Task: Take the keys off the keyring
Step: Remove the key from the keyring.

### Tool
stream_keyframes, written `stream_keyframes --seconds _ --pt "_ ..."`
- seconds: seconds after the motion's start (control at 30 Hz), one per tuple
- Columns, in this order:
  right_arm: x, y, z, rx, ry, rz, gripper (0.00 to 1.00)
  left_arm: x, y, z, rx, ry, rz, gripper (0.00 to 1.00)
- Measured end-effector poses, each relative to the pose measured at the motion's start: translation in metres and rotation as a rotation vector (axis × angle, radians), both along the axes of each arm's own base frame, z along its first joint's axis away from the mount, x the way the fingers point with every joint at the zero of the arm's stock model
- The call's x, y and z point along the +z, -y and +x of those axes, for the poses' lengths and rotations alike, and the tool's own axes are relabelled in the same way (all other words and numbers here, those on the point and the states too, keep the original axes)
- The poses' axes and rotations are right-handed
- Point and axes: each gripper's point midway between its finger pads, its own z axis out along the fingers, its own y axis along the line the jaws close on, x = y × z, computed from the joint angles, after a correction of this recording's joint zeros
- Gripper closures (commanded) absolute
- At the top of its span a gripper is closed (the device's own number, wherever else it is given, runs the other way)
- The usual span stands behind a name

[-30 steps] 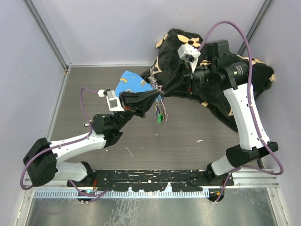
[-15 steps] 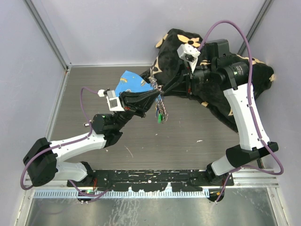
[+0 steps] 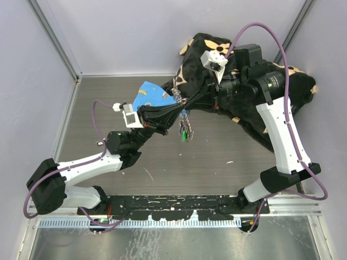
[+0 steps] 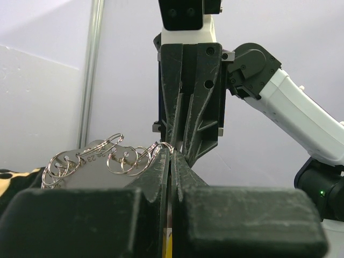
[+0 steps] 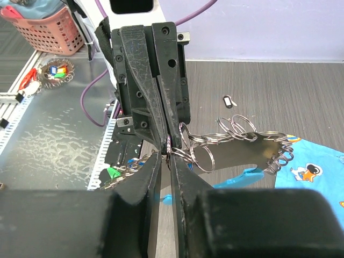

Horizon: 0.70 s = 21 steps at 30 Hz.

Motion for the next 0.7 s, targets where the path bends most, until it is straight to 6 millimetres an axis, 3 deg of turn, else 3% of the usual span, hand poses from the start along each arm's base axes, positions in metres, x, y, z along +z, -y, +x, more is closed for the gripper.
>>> stream_keyframes --seconds 0.63,0.7 --pt "-0.0043 -0.0059 0.0056 -0.018 0.014 -0.015 0.99 -0.0019 -0.0027 0.0058 0.02 -0.013 -0.002 1.0" --pt "-0.0053 -0.0062 0.0069 -0.03 0.015 -0.023 0.99 -0.0037 -0.0027 0.0064 0.022 -0.015 0.001 0.95"
